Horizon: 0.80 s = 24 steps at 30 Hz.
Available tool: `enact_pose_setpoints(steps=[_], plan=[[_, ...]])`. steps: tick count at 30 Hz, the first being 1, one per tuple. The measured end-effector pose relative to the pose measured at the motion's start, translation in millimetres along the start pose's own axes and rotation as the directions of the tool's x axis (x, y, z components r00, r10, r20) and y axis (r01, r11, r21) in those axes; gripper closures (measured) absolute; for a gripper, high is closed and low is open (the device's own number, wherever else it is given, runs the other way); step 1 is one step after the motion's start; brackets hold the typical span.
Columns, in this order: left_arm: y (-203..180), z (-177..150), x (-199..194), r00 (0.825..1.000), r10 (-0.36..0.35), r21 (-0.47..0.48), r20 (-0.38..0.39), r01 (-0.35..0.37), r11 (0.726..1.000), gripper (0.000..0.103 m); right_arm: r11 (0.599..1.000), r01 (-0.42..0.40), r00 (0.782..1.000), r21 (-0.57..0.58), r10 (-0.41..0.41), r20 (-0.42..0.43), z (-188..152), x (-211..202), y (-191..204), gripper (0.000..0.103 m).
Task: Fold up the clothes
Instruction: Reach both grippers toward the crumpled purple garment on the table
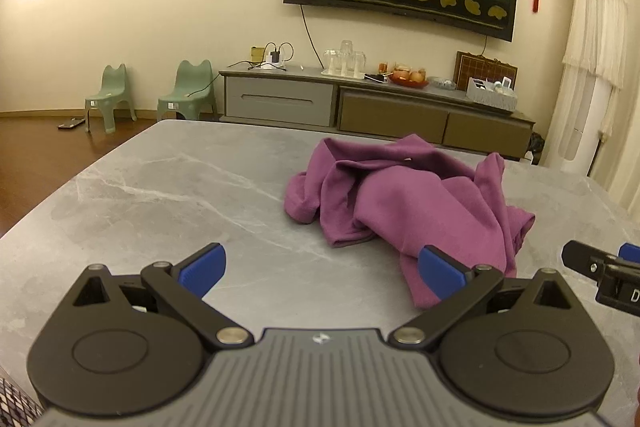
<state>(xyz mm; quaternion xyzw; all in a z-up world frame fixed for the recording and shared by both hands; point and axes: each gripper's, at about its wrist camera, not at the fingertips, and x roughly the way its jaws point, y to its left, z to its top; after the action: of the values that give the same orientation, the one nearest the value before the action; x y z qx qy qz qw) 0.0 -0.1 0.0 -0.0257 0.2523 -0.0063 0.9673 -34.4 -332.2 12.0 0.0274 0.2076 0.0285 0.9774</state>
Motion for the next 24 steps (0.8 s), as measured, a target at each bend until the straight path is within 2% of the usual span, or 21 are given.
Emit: enact_pose_setpoints(steps=[13, 21, 24], plan=[[-16, -6, 1, 0.999, 0.018, 0.086, -0.042, -0.014, 0.996, 0.000, 1.000, 0.010, 1.000, -0.004, -0.010, 0.007, -2, -2, -2, 0.006], [-24, -9, 0, 0.995, -0.025, 0.126, -0.097, 0.037, 0.991, 0.000, 1.000, 0.018, 1.000, -0.013, -0.018, -0.002, -2, -2, -4, 0.009], [-24, -10, -2, 0.994, -0.051, 0.120, -0.095, 0.062, 0.991, 0.000, 1.000, 0.022, 1.000, -0.012, -0.022, -0.010, -3, 0, -6, 0.014]])
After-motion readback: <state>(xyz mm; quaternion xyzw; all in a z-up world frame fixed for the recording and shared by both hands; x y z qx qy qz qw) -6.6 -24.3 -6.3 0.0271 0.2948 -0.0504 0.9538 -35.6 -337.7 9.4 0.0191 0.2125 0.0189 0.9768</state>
